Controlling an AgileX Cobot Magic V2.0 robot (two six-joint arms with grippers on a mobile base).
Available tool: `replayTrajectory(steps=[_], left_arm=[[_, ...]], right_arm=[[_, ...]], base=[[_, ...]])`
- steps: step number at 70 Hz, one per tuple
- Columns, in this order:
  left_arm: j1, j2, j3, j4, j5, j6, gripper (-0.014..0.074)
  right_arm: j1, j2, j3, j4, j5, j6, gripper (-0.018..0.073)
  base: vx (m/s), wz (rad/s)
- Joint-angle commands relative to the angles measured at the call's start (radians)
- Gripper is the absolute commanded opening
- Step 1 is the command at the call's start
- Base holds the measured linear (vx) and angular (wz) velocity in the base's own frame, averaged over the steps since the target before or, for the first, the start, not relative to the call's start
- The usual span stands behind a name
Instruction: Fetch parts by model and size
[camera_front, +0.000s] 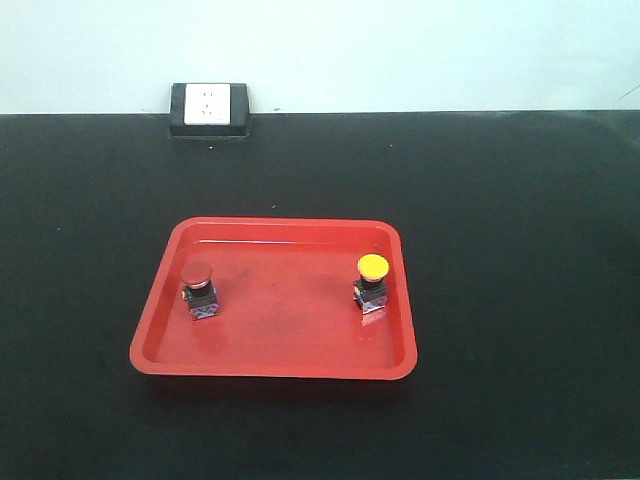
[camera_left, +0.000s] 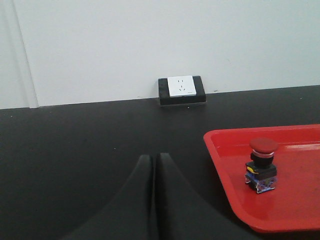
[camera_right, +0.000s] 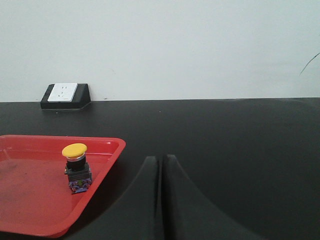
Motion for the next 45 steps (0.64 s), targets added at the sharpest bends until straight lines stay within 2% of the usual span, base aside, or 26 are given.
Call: replayTrajectory(steps=[1, 45], left_arm=[[-0.006, -0.013, -0.012, -0.001, -0.069, -0.011, -0.0006], [-0.006, -0.013, -0.012, -0.001, -0.069, -0.011, -0.0006]], right_arm=[[0.000, -0.011, 0.006, -0.002, -0.084, -0.008, -0.0010], [0.000, -0.011, 0.006, -0.002, -0.084, -0.008, -0.0010]], base=[[0.00, 0.00], [0.00, 0.00]])
